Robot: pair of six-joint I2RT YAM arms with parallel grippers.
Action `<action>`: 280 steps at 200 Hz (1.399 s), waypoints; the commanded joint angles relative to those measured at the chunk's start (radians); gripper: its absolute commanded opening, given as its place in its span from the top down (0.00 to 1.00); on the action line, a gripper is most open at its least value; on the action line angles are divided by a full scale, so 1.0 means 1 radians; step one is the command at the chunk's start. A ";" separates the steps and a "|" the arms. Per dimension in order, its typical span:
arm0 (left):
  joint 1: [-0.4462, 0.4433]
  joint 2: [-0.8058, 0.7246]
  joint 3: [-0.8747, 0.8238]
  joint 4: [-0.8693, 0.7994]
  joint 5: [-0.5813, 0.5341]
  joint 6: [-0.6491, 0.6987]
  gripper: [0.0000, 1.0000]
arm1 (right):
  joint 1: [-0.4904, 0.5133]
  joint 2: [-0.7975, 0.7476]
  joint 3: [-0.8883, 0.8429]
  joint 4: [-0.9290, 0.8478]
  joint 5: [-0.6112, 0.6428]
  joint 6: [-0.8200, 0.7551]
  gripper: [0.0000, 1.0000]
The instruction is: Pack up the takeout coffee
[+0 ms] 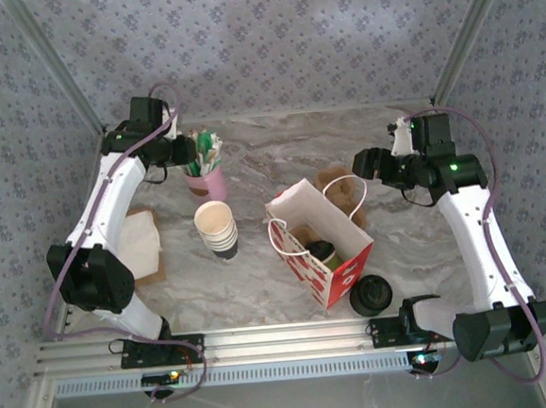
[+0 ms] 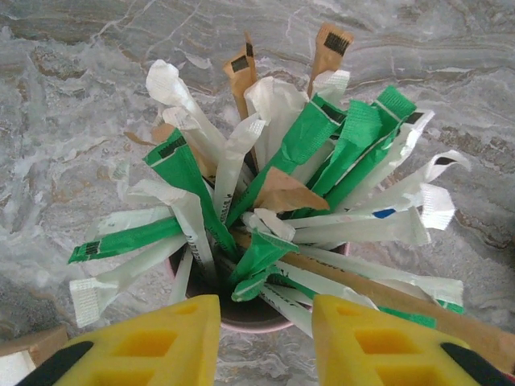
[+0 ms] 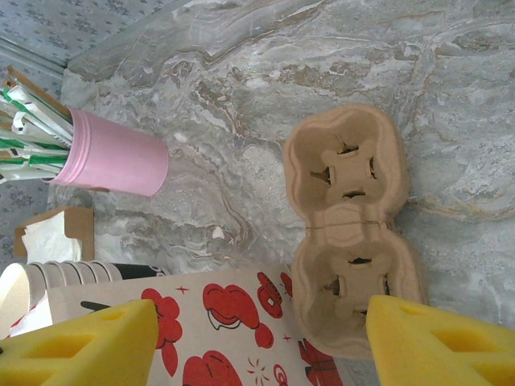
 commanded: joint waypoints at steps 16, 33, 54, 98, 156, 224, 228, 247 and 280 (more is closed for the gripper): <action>0.003 0.037 0.039 0.016 0.002 0.003 0.69 | 0.005 -0.024 -0.012 0.001 -0.023 0.010 0.29; 0.003 0.046 0.039 0.018 0.002 0.003 0.72 | 0.006 -0.025 -0.014 -0.002 -0.025 0.009 0.29; 0.003 0.049 0.042 0.013 0.002 0.003 0.77 | 0.005 -0.026 -0.015 0.001 -0.026 0.009 0.29; 0.003 0.018 0.034 0.005 0.003 0.001 0.83 | 0.006 -0.023 -0.017 0.007 -0.028 0.009 0.29; 0.003 -0.021 0.031 -0.013 0.002 -0.002 0.86 | 0.006 -0.022 -0.013 0.009 -0.030 0.010 0.29; 0.003 -0.093 0.049 -0.046 0.003 0.007 0.85 | 0.010 -0.029 -0.003 0.018 -0.033 0.011 0.24; 0.003 -0.098 0.051 -0.050 0.001 0.008 0.85 | 0.011 -0.029 -0.003 0.018 -0.034 0.011 0.24; 0.003 -0.121 0.065 -0.067 -0.002 0.010 0.85 | 0.018 -0.035 0.002 0.023 -0.037 0.012 0.22; 0.003 -0.177 0.105 -0.097 0.030 0.002 0.86 | 0.033 -0.069 0.006 0.046 -0.046 0.007 0.17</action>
